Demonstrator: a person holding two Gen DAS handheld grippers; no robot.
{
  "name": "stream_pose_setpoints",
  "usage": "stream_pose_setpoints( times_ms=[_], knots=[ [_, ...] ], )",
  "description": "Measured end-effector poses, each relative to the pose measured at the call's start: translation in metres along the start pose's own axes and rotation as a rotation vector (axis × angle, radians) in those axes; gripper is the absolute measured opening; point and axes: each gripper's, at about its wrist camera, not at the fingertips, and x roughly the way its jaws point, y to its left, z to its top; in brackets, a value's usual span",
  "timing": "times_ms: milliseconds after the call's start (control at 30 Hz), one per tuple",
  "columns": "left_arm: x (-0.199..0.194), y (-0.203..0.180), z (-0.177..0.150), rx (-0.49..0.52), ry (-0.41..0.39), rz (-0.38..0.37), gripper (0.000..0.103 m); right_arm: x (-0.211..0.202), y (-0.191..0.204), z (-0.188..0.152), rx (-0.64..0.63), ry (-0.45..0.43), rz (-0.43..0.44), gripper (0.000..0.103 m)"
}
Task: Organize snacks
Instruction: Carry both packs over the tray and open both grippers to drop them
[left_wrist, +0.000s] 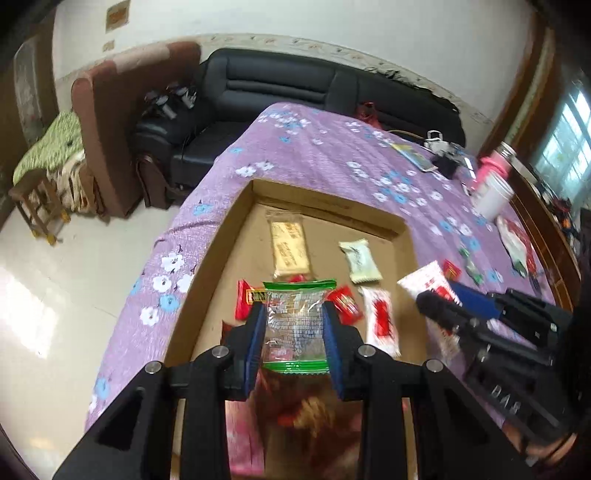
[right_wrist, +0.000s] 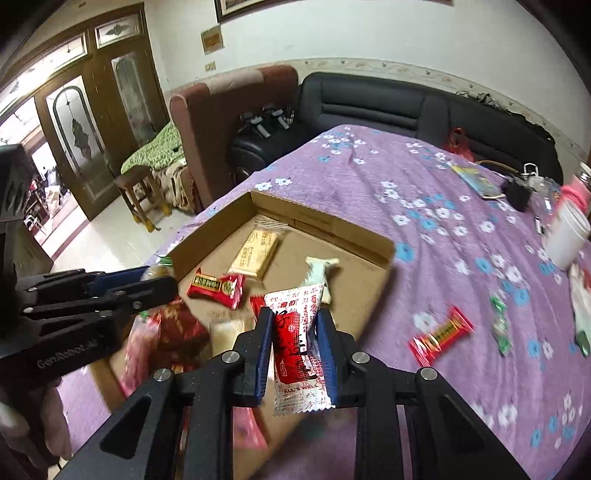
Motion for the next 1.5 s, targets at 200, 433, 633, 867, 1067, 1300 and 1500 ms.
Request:
stream_pose_setpoints(
  times_ms=[200,433,633,867,1067,1300,1500],
  knots=[
    [0.031,0.016,0.005,-0.064,0.047,-0.027,0.029,0.037,0.002,0.014,0.018,0.030,0.015,0.026],
    [0.049,0.028,0.004,-0.106,0.065,-0.008,0.030,0.072,0.004,0.017,0.017,0.080,-0.001,0.026],
    [0.042,0.027,0.006,-0.109,0.019,0.015,0.064,0.089,0.003,0.018,0.018,0.083,-0.029,0.028],
    [0.009,0.012,0.007,-0.047,-0.091,0.066,0.075,0.079,0.001,0.017,0.026,0.055,-0.013,0.028],
    [-0.031,-0.006,-0.003,0.008,-0.196,0.116,0.078,0.049,-0.001,0.014,0.033,0.000,0.001,0.028],
    [-0.085,-0.028,-0.024,0.047,-0.341,0.204,0.087,0.001,-0.006,-0.005,0.054,-0.070,0.026,0.030],
    [-0.113,-0.050,-0.046,0.061,-0.391,0.206,0.091,-0.042,-0.013,-0.037,0.058,-0.121,0.020,0.042]
  ],
)
